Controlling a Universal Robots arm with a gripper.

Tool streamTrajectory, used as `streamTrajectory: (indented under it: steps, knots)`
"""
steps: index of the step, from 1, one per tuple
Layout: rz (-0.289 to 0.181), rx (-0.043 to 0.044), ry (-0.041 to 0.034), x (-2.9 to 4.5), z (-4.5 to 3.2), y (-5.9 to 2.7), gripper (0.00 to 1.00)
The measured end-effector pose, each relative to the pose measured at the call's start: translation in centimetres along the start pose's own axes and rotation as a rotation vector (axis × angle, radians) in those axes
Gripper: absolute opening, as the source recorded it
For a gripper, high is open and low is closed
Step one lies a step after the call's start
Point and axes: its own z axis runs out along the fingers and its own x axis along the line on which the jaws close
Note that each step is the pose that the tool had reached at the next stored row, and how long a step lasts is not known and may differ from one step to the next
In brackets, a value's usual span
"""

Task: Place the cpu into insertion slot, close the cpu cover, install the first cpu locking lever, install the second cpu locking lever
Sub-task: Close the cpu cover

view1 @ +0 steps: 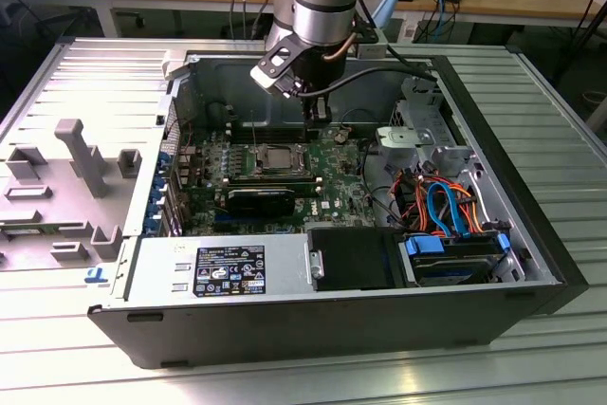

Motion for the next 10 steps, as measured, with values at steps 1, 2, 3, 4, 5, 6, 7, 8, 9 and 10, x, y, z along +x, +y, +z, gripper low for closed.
streamTrajectory:
  steps: [1,2,3,4,5,6,7,8,9,10]
  knots:
    - [0.000,0.0000,0.0000,0.01,0.03,-0.13,0.11]
    - [0.000,0.0000,0.0000,0.01,0.05,-0.19,0.11]
    - [0.000,0.0000,0.0000,0.01,0.06,-0.24,0.11]
    - [0.000,0.0001,-0.0001,0.02,0.12,-0.38,0.11]
    - [0.000,0.0001,-0.0001,0.03,0.14,-0.48,0.11]
    - [0.000,0.0001,-0.0001,0.03,0.16,-0.57,0.11]
    - [0.000,0.0002,0.0000,0.04,0.18,-0.62,0.11]
    - [0.000,0.0003,-0.0001,0.04,0.20,-0.76,0.11]
    - [0.000,0.0003,-0.0001,0.04,0.21,-0.78,0.11]
    - [0.000,0.0004,-0.0001,0.04,0.23,-0.79,0.11]
